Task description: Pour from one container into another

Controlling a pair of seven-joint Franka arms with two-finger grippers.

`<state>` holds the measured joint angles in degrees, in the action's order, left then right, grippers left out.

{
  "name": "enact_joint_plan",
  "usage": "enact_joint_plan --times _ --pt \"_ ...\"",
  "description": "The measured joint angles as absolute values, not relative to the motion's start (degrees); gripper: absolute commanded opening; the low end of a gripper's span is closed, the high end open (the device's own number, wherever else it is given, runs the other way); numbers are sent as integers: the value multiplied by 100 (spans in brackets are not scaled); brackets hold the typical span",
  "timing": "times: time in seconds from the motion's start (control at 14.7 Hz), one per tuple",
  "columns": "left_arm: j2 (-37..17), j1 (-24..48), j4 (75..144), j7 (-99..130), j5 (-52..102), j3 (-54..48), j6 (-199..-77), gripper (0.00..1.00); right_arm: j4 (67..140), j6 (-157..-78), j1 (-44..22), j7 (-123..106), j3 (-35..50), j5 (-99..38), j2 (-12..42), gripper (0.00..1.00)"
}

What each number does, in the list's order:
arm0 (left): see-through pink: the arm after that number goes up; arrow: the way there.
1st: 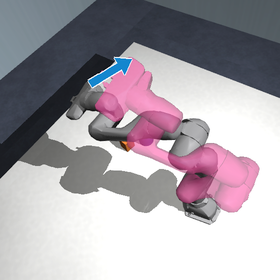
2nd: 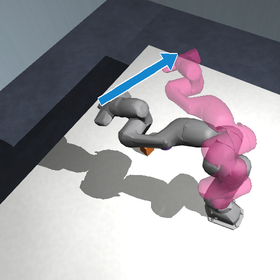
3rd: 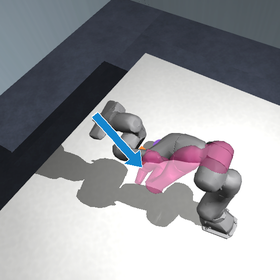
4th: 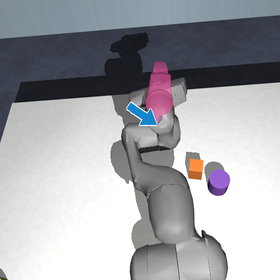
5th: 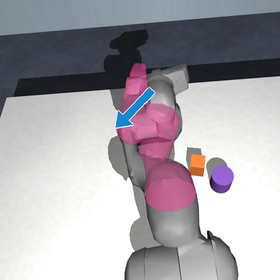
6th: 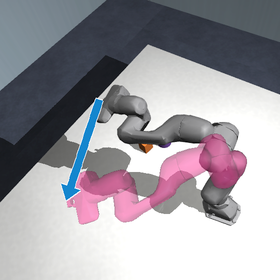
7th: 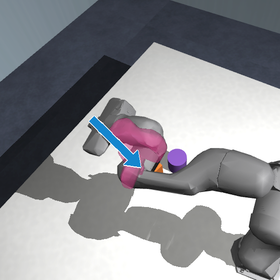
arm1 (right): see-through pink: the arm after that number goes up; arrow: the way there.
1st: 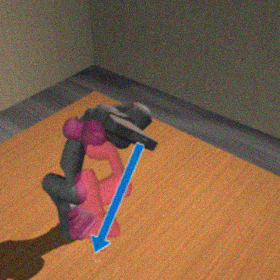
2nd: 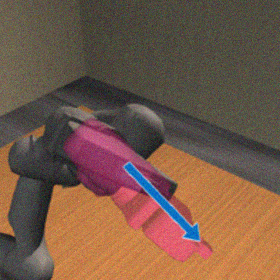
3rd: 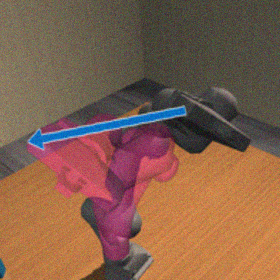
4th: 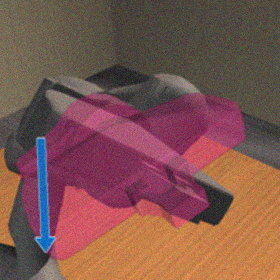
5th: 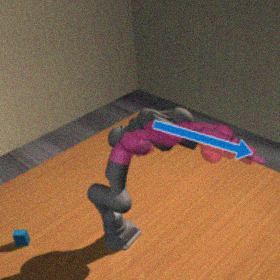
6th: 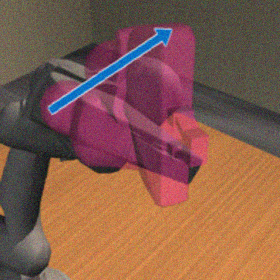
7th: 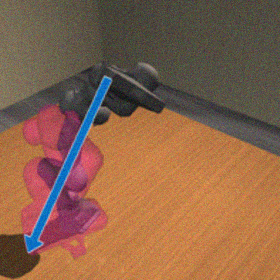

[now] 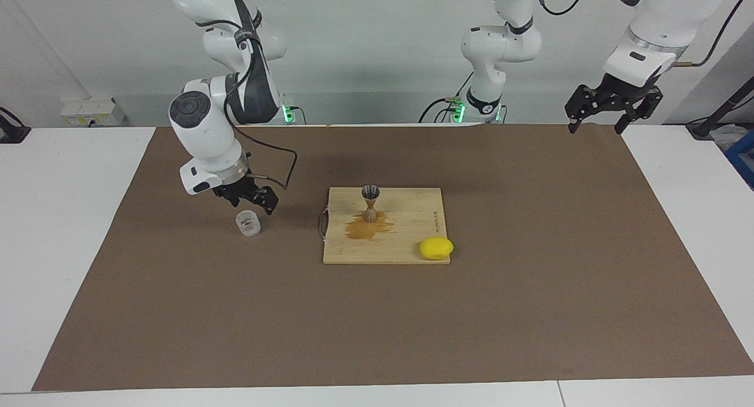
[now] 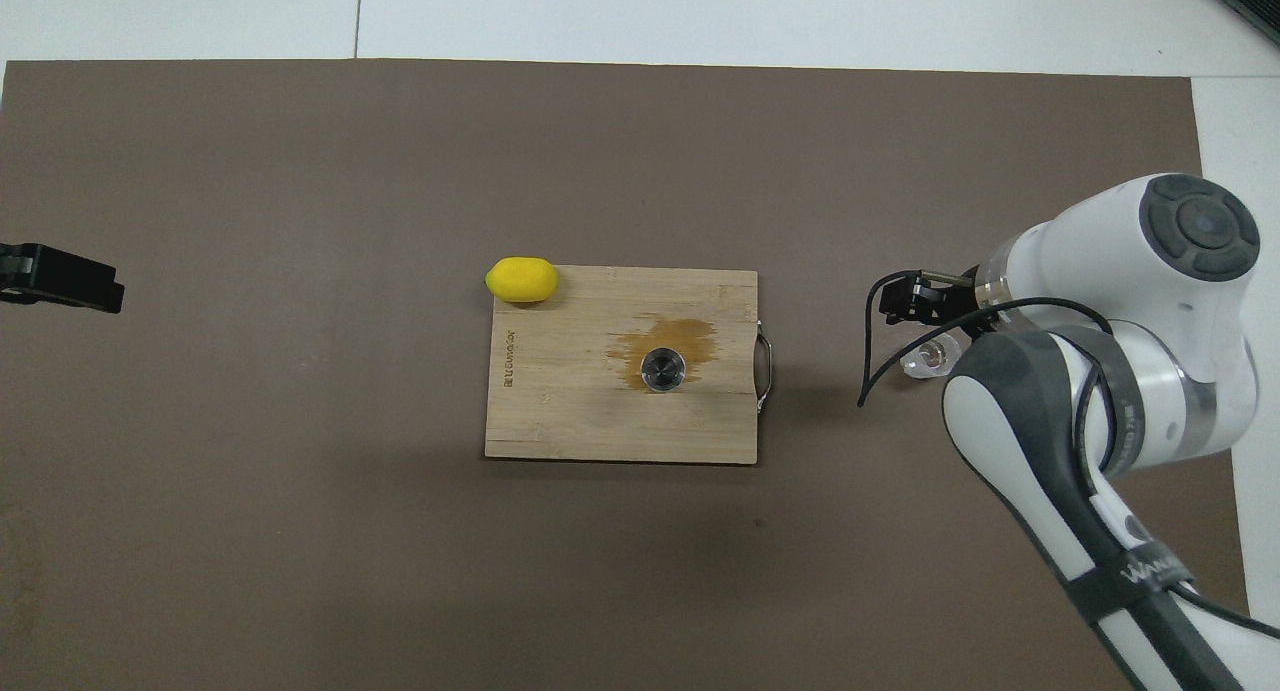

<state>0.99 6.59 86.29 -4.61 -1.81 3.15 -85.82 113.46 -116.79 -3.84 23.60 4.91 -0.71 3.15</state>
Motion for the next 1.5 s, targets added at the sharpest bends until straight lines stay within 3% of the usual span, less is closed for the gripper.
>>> enact_joint_plan --times 0.61,1.02,1.5 --pt "98 650 8613 -457 -181 315 -8602 100 9366 -9578 -324 1910 451 35 93 100" --pt "-4 650 8649 -454 -181 314 -8742 100 9293 -8880 -263 1452 391 36 86 100" --pt "-18 644 8767 -395 -181 320 -8772 100 9328 -8865 -264 1382 392 36 69 100"
